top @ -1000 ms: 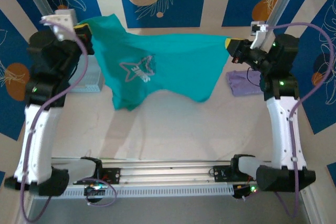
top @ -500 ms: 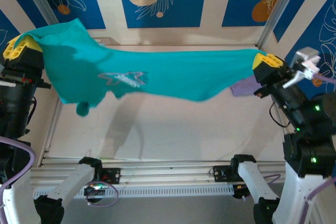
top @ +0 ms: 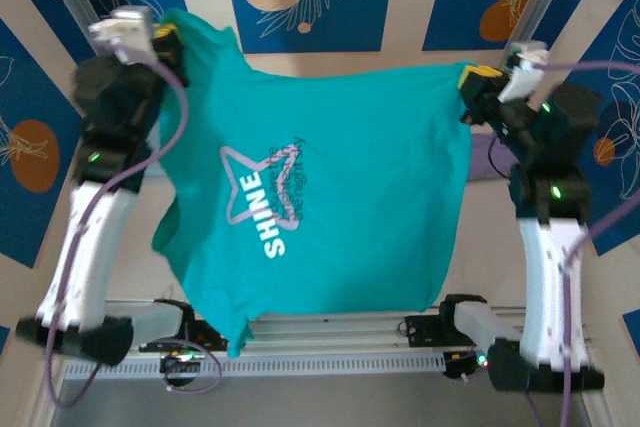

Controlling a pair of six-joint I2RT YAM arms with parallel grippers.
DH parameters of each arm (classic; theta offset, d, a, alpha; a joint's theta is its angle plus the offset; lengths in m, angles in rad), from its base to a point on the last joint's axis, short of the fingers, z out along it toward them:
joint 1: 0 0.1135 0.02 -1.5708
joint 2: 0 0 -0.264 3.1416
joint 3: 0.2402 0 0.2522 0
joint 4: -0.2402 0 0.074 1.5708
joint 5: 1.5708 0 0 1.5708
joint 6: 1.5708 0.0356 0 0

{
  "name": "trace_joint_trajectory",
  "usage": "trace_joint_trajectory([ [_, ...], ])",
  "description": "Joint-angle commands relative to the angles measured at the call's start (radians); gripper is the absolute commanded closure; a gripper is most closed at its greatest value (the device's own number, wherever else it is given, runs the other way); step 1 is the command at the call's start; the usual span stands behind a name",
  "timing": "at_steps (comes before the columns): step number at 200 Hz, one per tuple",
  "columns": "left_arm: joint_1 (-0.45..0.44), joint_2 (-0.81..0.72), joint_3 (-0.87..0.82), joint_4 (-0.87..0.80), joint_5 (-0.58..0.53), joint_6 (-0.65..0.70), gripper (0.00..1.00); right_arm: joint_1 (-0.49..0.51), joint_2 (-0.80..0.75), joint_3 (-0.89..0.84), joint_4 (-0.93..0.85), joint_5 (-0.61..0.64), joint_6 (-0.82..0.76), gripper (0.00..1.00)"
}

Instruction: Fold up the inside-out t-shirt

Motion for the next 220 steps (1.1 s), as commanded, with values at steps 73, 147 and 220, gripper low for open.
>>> trace_joint_trajectory([
  [73,0.054,0.841,0.324,0.07,-0.102,-0.013,0.4,0.113,0.982,0.39,0.06,0.234,0.033,0.65],
  [147,-0.067,0.382,-0.496,0.498,0.286,-0.309,0.23,0.136,0.558,-0.215,-0.113,0.221,0.154,0.46],
  [220,-0.612,0.404,-0.708,0.537,0.322,0.346,0.28,0.129,0.183,-0.788,-0.1,0.161,0.392,0.48],
])
